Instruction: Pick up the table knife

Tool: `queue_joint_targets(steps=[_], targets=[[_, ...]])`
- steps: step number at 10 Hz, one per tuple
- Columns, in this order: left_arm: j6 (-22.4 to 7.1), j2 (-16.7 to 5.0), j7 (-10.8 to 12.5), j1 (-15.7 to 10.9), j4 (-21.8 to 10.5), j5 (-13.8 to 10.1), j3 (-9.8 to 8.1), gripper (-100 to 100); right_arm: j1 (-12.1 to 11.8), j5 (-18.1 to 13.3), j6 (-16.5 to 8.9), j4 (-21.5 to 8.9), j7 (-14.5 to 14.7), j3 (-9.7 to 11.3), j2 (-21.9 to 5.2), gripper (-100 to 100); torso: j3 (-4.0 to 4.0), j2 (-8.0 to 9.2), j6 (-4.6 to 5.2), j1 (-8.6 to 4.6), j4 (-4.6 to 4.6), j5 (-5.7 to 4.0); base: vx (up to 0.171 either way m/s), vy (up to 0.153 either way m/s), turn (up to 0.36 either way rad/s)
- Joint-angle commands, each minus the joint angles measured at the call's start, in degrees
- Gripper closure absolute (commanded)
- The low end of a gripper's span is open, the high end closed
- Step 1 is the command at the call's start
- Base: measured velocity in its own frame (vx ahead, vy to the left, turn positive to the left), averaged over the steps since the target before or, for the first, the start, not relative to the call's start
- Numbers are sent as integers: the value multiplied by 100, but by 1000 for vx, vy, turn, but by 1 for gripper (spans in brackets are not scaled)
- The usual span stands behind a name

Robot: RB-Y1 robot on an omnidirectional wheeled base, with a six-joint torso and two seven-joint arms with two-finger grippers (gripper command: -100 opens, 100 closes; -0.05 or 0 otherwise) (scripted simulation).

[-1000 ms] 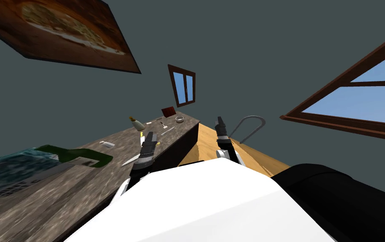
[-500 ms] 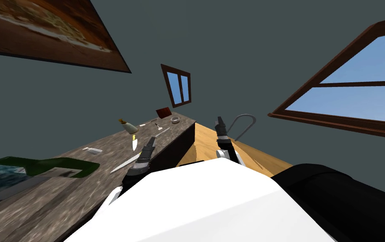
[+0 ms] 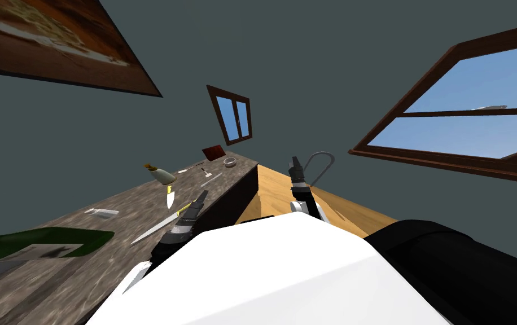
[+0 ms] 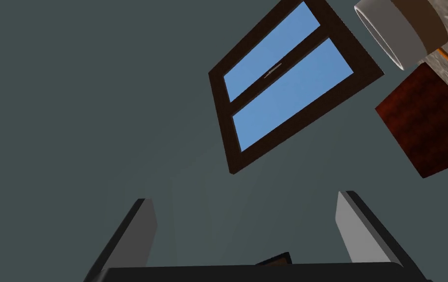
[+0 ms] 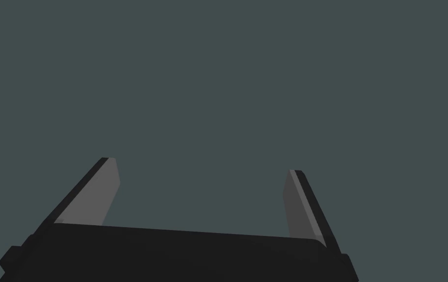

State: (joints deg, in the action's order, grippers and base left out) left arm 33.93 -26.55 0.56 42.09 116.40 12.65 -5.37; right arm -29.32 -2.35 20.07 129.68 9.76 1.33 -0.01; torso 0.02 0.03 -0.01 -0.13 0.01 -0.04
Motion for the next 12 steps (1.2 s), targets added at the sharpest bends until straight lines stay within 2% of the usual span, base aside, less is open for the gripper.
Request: queue_joint_targets(steps=[1, 2, 3, 4, 5, 6, 7, 8, 9, 10, 11, 12], targets=[[61, -286, 6, 170, -228, 88, -101, -100, 0, 0, 0, 0, 0, 0, 0, 0, 0, 0, 0, 0, 0, 0, 19, -59, -162], [61, -385, 6, 170, -228, 88, -101, -100, 0, 0, 0, 0, 0, 0, 0, 0, -2, -4, 2, -4, -1, 0, 18, -50, -84], [77, -590, 24, 309, -417, 159, -189, -100, 0, 0, 0, 0, 0, 0, 0, 0, -3, -5, 0, -2, -1, 0, 18, -53, -155], [77, -710, 24, 309, -417, 159, -189, -100, 0, 0, 0, 0, 0, 0, 0, 0, -3, -5, 2, -1, -1, 0, 15, -41, -97], [89, -908, 43, 449, -608, 228, -271, -100, 0, 0, 0, 0, 0, 0, 0, 0, -3, -5, 1, 1, -1, 0, 21, -62, -196], [89, -1041, 43, 449, -608, 228, -271, -100, 0, 0, 0, 0, 0, 0, 0, 0, -4, -7, 3, -4, -1, -1, 20, -41, -84], [97, -1262, 64, 590, -791, 295, -346, -100, 0, 0, 0, 0, 0, 0, 0, 0, -3, -6, -1, 0, -1, 0, 23, -39, -160], [97, -1379, 64, 590, -800, 295, -346, -100, 0, 0, 0, 0, 0, 0, 0, 0, -4, -7, 2, 3, -1, 1, 24, -32, -90], [101, -1579, 87, 732, -990, 358, -412, -100, 0, 0, 0, 0, 0, 0, 0, 0, -4, -7, 0, 5, -1, 1, 36, -37, -158], [101, -1722, 87, 732, -990, 358, -412, -100, 0, 0, 0, 0, 0, 0, 0, 0, -6, -10, 2, 4, -2, 1, 37, -26, -92], [103, -1922, 110, 875, -1179, 419, -469, -100, -1, 0, 0, 0, 0, -1, 0, 0, -7, -12, 0, 6, -2, 2, 45, -38, -171], [103, -2068, 110, 875, -1179, 419, -469, -100, 0, 0, 0, 0, 0, 0, 0, 0, -9, -15, 2, 4, -3, 1, 36, -30, -112]])
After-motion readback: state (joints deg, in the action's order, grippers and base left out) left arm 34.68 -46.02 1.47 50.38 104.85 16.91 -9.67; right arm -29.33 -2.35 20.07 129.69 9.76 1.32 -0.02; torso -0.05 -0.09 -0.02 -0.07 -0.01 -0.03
